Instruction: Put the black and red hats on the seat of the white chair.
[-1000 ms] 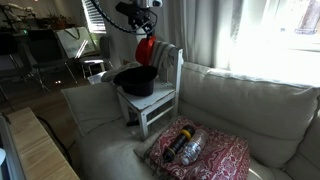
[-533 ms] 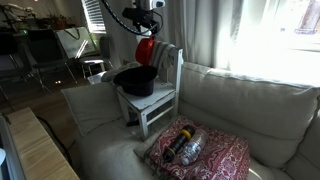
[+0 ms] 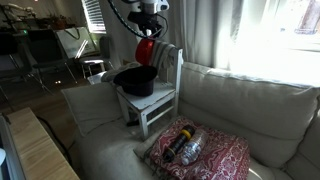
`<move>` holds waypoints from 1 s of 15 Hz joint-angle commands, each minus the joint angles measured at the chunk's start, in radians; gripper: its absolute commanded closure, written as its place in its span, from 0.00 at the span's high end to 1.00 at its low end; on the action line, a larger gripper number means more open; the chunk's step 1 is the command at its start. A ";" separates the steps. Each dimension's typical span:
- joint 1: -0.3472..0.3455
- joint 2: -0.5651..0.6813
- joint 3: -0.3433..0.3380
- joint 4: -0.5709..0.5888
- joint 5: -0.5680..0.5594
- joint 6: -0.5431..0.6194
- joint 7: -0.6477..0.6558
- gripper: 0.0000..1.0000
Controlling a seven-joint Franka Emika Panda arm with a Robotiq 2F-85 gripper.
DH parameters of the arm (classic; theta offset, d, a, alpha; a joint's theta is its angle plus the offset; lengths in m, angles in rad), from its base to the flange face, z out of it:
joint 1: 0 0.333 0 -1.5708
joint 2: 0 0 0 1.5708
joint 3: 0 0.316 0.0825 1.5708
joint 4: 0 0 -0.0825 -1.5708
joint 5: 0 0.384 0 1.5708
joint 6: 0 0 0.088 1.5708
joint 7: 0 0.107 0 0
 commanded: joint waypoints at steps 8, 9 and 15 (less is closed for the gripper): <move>-0.036 0.048 0.037 0.052 0.021 0.005 -0.054 0.05; -0.036 0.044 0.037 0.049 0.019 0.003 -0.051 0.00; -0.071 -0.048 0.101 0.031 0.135 -0.079 -0.086 0.01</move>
